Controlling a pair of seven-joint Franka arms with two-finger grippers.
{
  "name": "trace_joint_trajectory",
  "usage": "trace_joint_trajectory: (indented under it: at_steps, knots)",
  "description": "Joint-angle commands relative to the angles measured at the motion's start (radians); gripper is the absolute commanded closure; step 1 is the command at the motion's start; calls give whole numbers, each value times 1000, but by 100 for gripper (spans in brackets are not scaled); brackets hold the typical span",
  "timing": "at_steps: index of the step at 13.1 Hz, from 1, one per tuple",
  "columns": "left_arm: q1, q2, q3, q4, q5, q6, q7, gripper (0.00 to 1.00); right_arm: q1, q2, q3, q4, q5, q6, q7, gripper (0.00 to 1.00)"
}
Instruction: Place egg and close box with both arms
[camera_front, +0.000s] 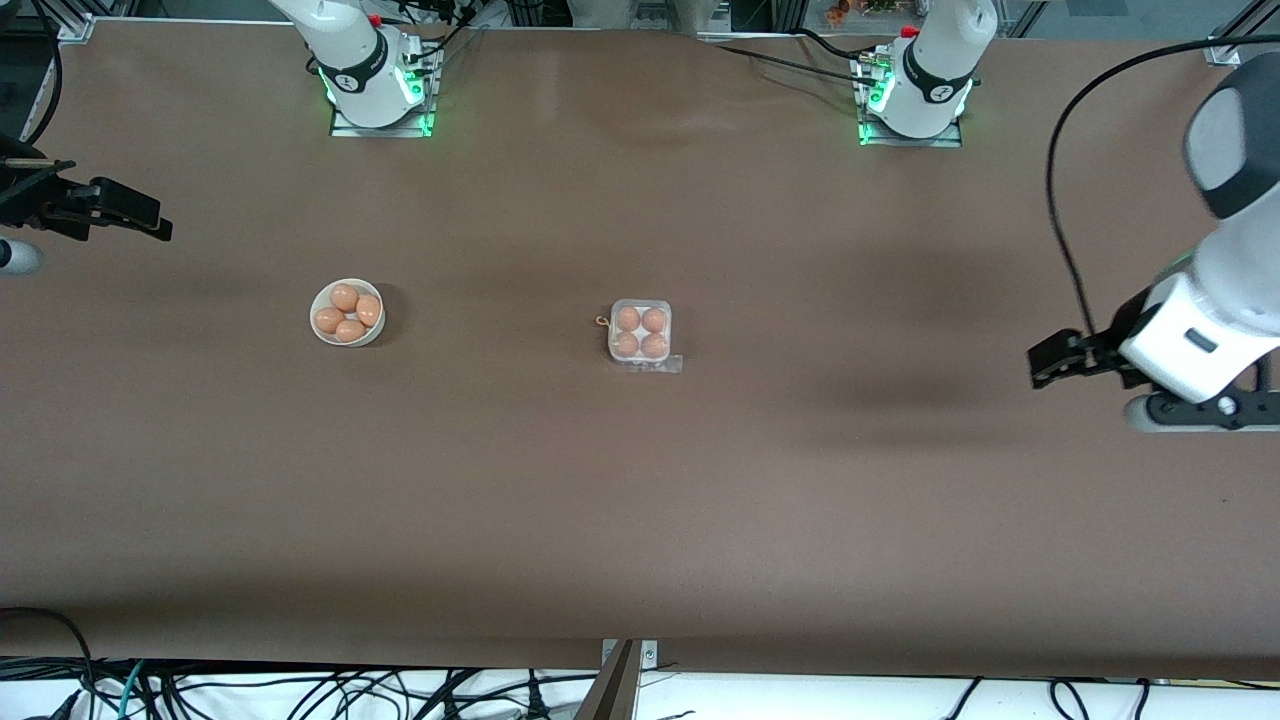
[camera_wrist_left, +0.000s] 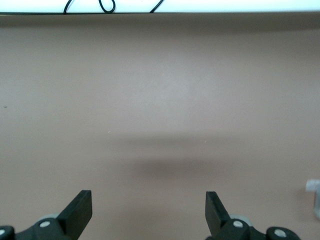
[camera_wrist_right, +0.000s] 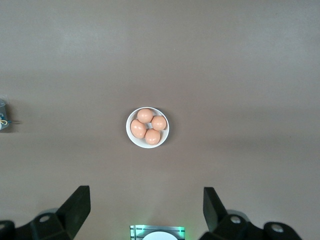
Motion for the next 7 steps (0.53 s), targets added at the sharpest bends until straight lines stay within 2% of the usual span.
trace_joint_trajectory:
  at_steps: [1, 7]
  knots:
    - [52, -152, -26, -168, 27, 7, 100, 0, 6, -5, -2, 20, -8, -22, 1, 0]
    - [72, -316, -27, -371, 25, 4, 119, 0, 7, -15, 0, 17, -11, -24, 3, 0]
